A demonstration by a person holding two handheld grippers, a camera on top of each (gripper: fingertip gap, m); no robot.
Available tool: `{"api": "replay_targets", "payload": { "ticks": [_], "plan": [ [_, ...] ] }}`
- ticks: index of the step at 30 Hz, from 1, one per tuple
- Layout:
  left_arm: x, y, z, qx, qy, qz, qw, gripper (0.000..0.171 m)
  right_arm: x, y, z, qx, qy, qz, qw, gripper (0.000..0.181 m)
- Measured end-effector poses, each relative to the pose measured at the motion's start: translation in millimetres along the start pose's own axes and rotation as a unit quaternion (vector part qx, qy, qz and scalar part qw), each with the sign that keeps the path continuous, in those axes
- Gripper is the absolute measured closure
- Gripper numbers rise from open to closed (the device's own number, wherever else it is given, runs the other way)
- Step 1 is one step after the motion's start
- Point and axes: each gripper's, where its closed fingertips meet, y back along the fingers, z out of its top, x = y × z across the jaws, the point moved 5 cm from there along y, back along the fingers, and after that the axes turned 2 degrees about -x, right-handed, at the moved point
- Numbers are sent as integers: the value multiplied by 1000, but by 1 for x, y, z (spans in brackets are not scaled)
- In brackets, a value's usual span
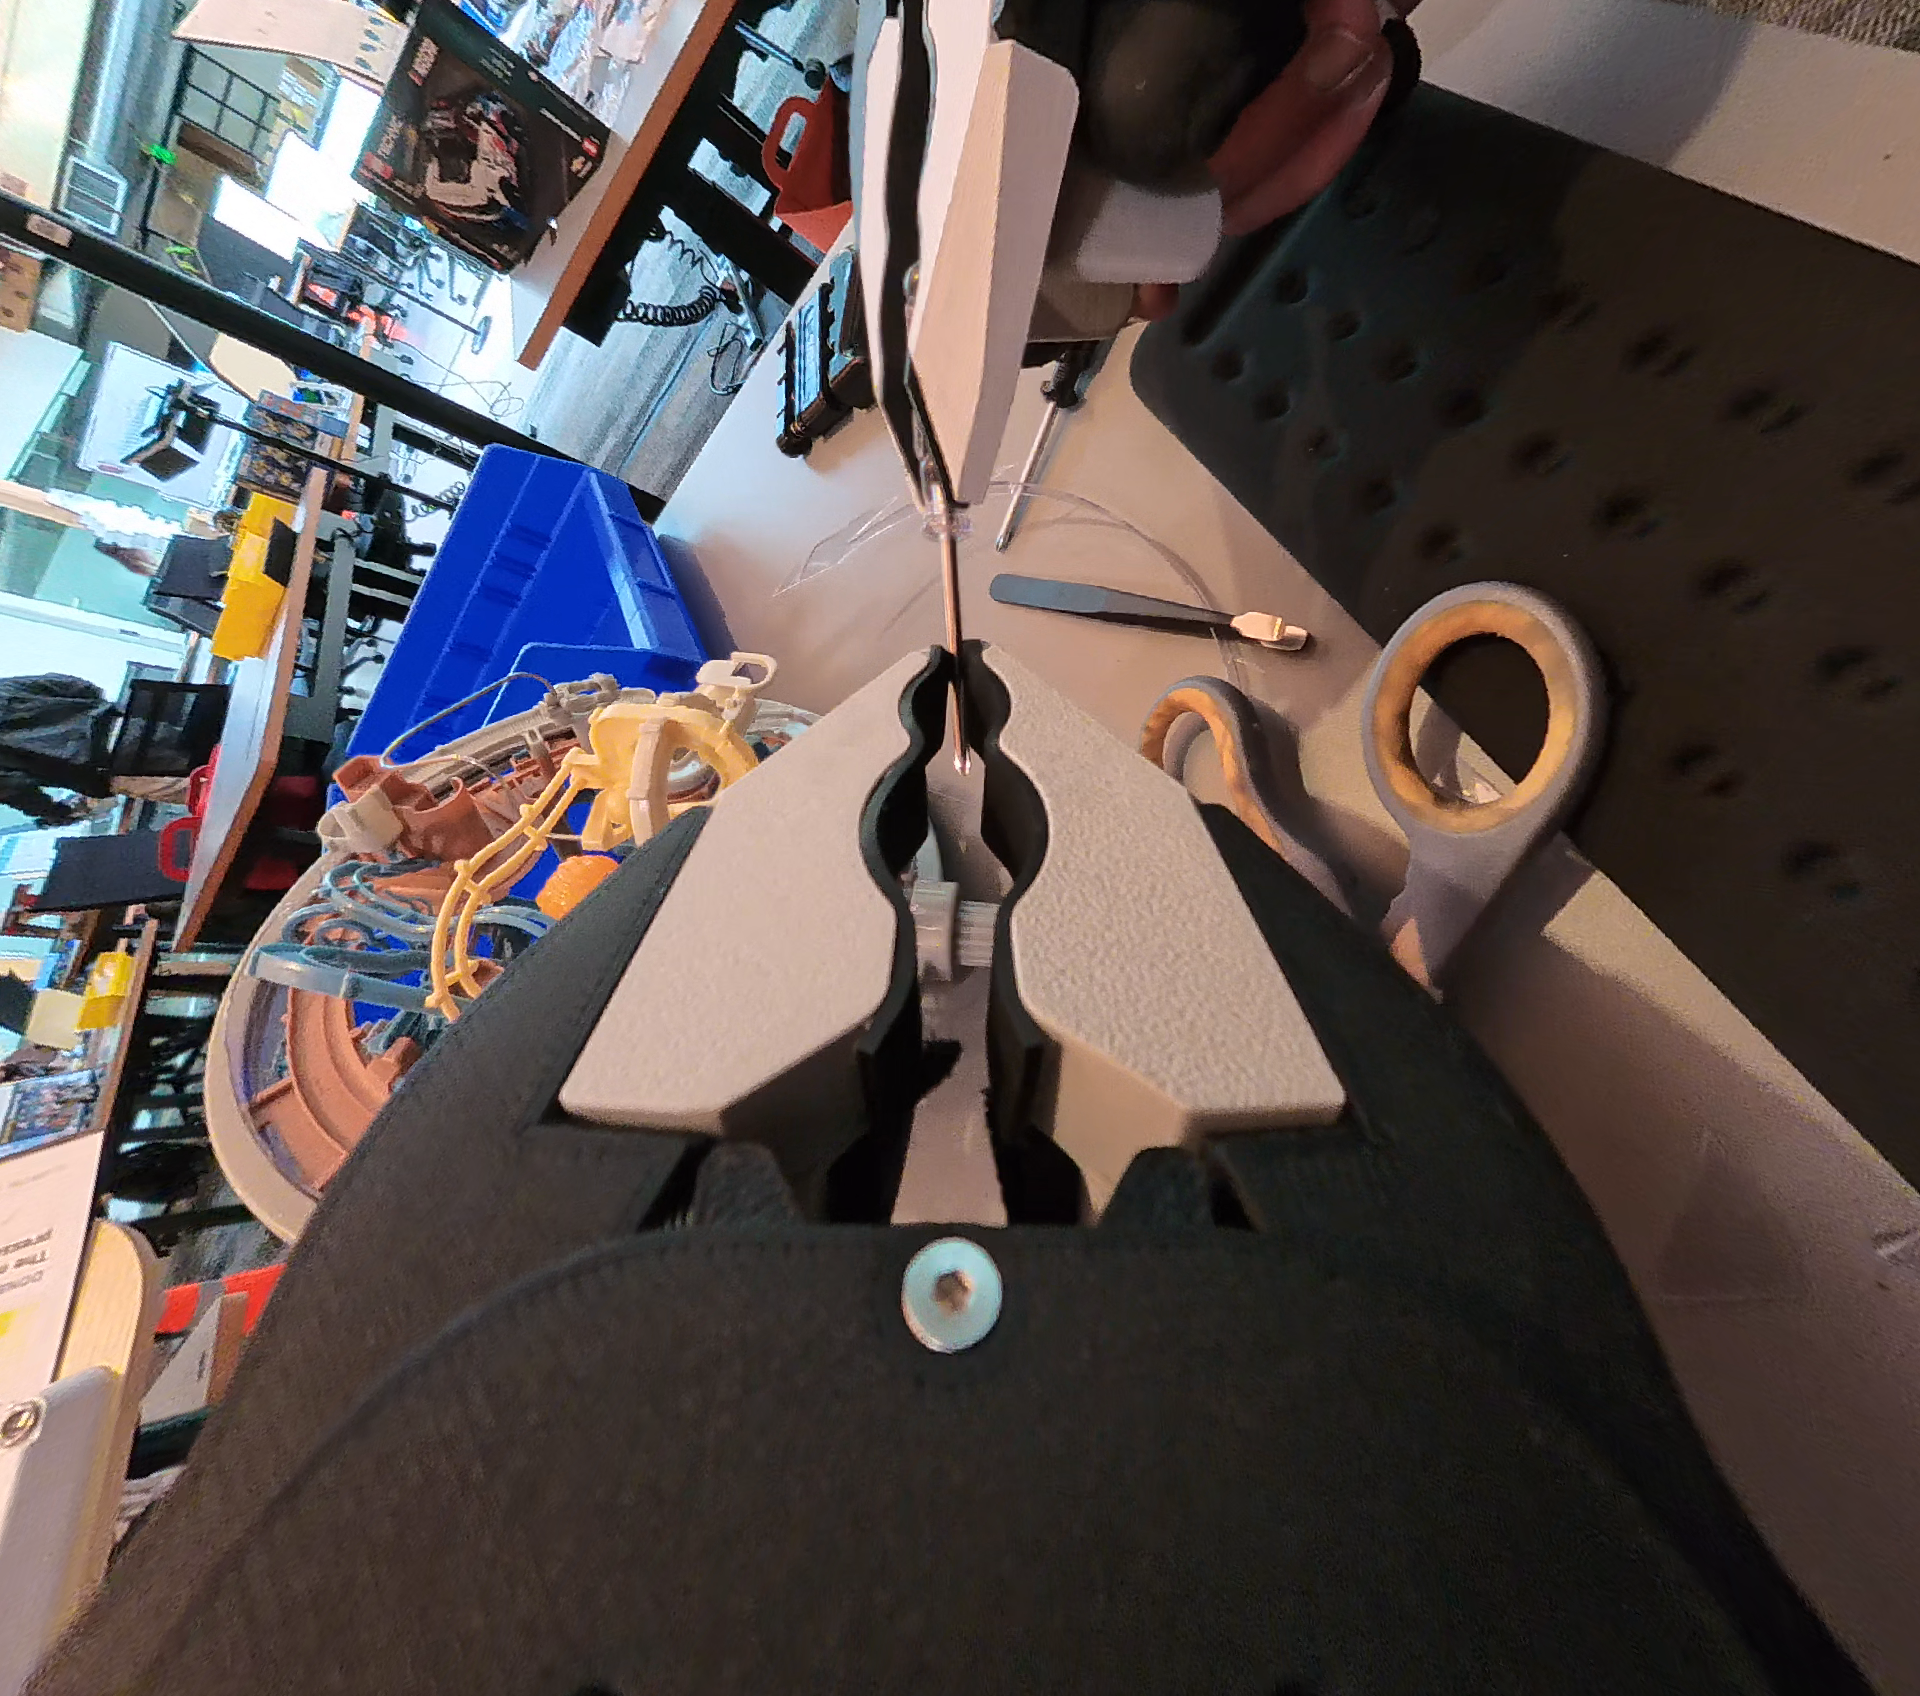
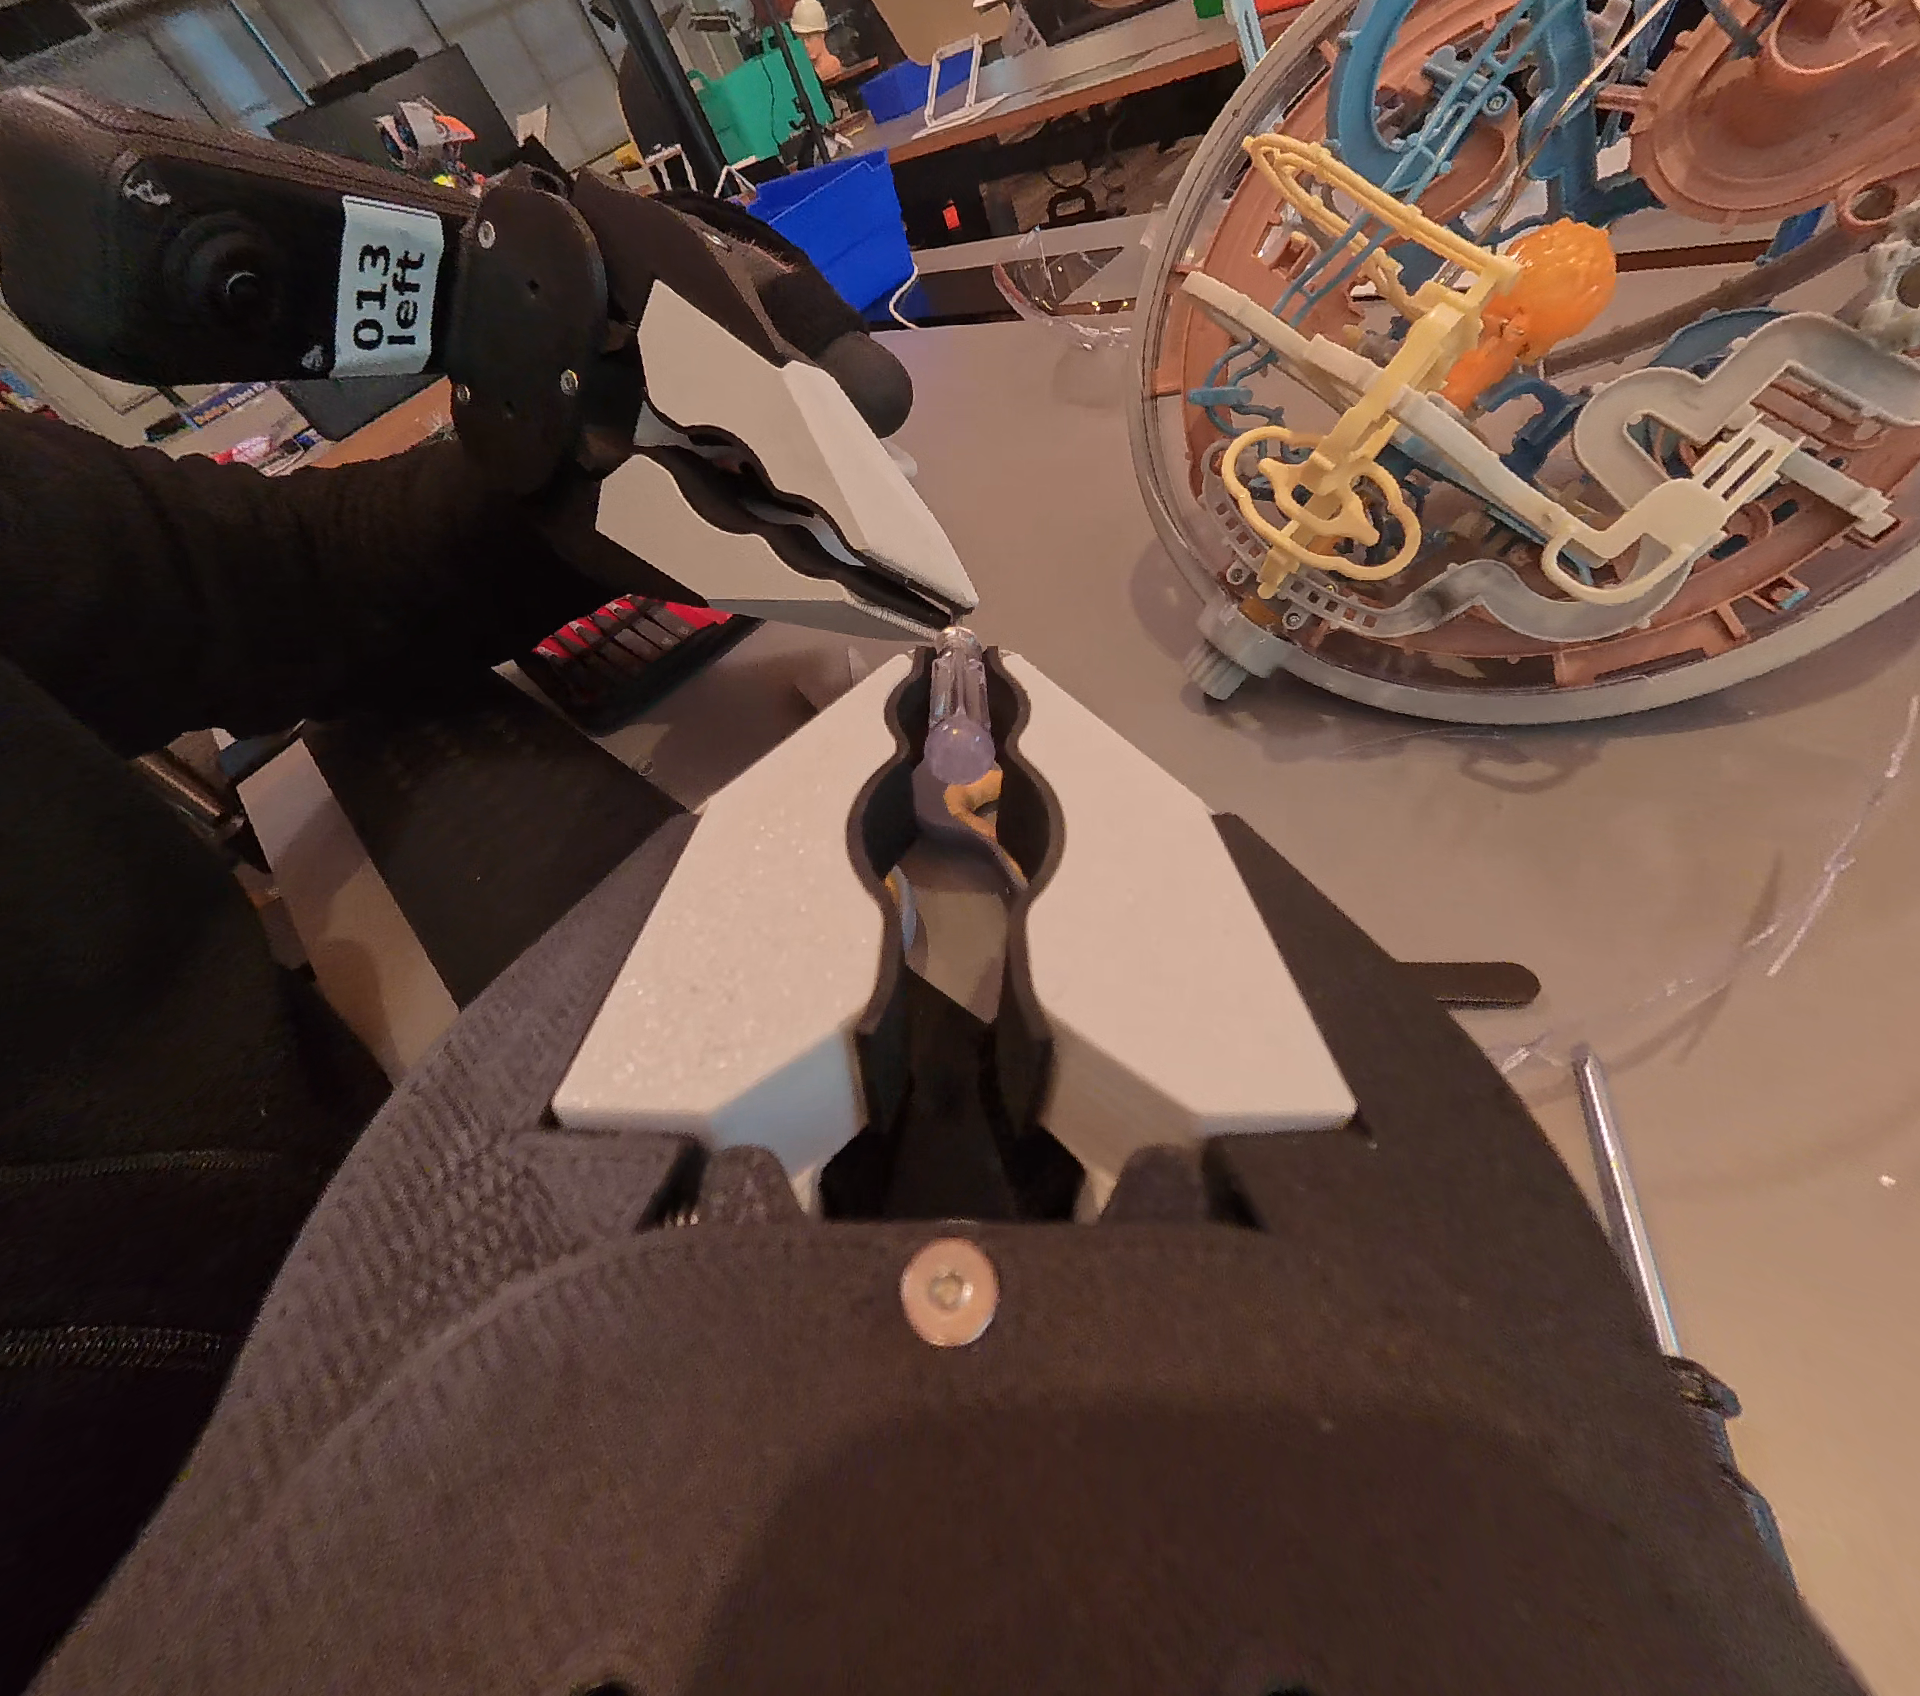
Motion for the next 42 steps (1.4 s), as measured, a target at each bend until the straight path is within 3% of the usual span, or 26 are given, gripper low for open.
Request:
{"api": "replay_targets", "payload": {
  "ticks": [4, 6, 11, 19, 21, 22, 25, 39, 42],
  "plan": [
    [2, -1, -1, 1, 9, 18, 1000, 147, 0, -1, 0, 1, -8, 6, 1000, 174],
    [0, -2, 0, 3, 7, 15, 1000, 146, -1, 0, 1, -7, -15, 5, 1000, 174],
    [-1, -3, 4, 0, -2, 22, 1000, 171, -2, 1, 0, -12, -27, 8, 1000, 174],
    [0, -3, 6, 5, 10, 20, 1000, 170, -1, 2, 1, -23, -29, 5, 999, 174],
    [2, -3, 6, 2, 12, 27, 1000, 144, 0, 3, 3, -31, -32, 5, 999, 174],
    [1, -3, 6, 6, 11, 27, 1000, 141, -1, 4, 4, -35, -33, 4, 999, 174],
    [-1, -4, 8, 12, -6, 30, 999, 170, 1, 3, 2, -28, -31, 8, 999, 174],
    [1, 0, 14, 25, -31, 28, 999, 171, 6, 1, 6, -33, -30, 14, 999, 167],
    [1, 1, 13, 27, -29, 29, 999, 171, 6, 1, 5, -30, -34, 15, 999, 174]
  ]
}}
